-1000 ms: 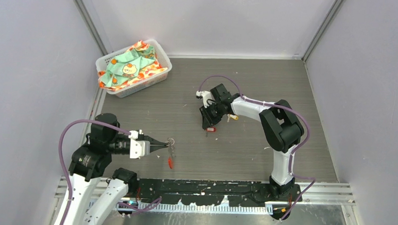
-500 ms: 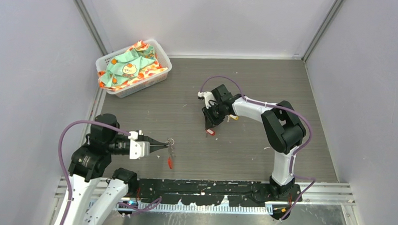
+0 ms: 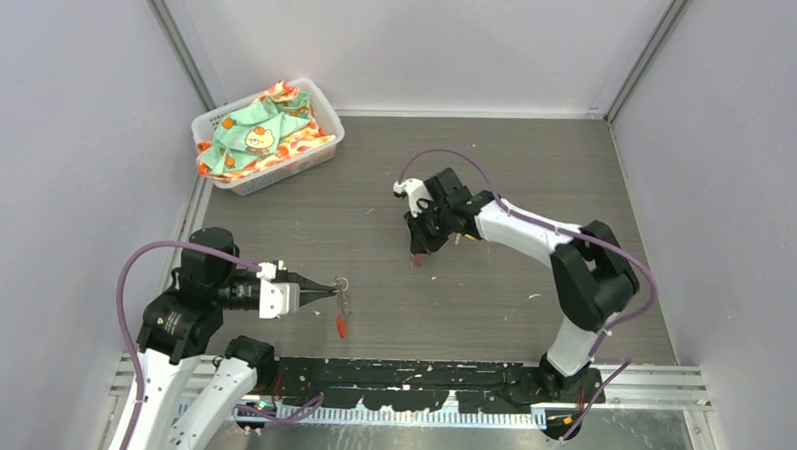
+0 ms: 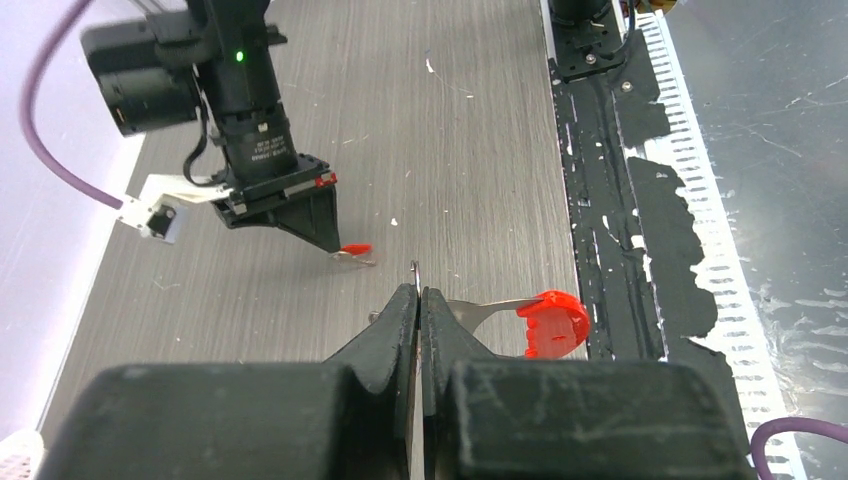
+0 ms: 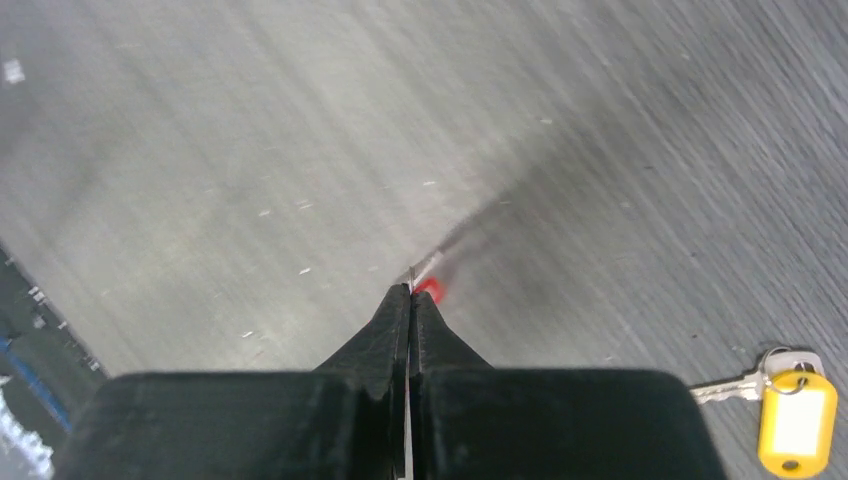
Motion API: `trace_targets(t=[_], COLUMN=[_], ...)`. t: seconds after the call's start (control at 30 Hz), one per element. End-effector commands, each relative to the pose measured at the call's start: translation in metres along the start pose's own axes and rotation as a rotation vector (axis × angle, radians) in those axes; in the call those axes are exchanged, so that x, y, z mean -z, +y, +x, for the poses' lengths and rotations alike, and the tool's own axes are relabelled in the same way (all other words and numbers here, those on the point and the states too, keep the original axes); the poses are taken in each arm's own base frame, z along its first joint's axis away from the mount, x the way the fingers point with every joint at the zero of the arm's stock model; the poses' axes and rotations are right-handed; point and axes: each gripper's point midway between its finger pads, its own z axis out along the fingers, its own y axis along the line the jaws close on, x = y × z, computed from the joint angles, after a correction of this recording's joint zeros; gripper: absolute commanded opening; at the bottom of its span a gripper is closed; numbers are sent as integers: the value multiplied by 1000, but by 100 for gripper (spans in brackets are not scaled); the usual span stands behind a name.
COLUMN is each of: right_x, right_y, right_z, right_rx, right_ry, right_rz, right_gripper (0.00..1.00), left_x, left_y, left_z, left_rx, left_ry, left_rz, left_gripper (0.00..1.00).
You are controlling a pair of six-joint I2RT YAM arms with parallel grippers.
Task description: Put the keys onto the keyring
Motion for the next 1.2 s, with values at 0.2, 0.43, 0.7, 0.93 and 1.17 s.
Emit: trace_targets(t=[0.2,0.43,0.7,0.93,1.17], right_x=[101,179,222,227,227], right_y=[117,176,233,261,269], right_z=[-53,-85,-88,-84,-79], right_rx=[425,570,725,824,774], right_ry=[-448,-647,-682,-606,-516], right_rz=[-124,-214,-313,-377,-377], right_gripper=[1,1,1,1,1], left_x=[-2,-1,-1,-1,-1], left_y=[-11,-18,-23,-22,-15], left_z=[-37,-45,-45,-41,-30], left_rx=[140,180,139,116,16], left_ry=[-133,-173,-189,-164,-119], left_rz=[85,135,165,170,103], left_gripper=[0,0,0,0,0])
